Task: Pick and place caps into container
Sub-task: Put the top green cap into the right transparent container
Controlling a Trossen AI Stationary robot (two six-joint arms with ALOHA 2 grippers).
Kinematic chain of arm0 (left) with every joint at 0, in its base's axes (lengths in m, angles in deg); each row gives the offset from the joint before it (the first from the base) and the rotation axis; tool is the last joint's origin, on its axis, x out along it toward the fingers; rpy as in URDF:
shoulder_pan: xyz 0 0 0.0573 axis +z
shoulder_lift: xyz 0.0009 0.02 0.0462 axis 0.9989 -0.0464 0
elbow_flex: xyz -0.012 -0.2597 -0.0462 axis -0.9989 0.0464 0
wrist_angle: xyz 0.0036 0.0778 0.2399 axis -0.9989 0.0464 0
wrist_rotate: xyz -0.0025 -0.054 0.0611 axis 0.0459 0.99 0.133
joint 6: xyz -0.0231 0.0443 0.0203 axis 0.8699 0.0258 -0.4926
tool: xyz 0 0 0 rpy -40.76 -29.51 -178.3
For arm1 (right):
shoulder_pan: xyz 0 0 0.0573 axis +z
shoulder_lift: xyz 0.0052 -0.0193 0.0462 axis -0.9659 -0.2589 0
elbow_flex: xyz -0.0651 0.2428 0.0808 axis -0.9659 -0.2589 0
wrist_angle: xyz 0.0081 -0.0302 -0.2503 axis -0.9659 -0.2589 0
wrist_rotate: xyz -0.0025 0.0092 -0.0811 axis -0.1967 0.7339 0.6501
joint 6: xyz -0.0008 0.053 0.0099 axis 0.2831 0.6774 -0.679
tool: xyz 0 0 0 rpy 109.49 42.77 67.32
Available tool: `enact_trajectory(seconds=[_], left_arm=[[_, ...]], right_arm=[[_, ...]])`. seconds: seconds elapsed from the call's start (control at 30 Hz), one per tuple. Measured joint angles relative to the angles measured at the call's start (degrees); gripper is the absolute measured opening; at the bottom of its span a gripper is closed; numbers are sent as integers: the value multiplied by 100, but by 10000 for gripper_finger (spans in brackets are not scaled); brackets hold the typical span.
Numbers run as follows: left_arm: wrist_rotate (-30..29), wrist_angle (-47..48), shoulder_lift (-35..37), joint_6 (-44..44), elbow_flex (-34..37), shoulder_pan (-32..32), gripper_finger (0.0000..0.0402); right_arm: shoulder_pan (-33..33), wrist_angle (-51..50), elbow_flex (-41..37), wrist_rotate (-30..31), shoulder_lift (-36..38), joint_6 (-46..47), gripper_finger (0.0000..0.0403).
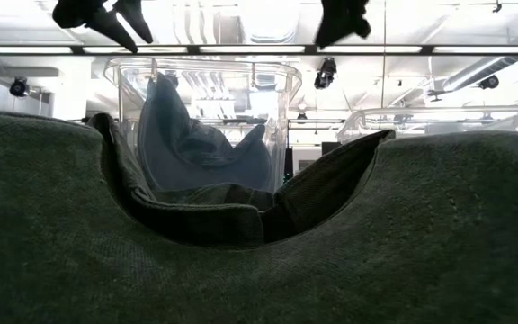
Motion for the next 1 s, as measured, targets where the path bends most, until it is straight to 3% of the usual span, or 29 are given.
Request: enact_trajectory(seconds=[0.23,0.47,0.7,1.0], left_arm=[[-416,1,-15,-49,20,4,177],[-901,0,-15,152,20,4,177],[-944,3,-15,164,20,7,177],[-1057,5,-17,149,20,7,177]], right_arm=[[-1427,-1359,938,-1321,-940,-505,112],[-2214,-2226,1647,-2499,-1974,-1090,112],[-2370,-2717,1918,-2553,-2770,-1422,120],[-2390,-3034,1921,-2619,-3473,-1344,176]])
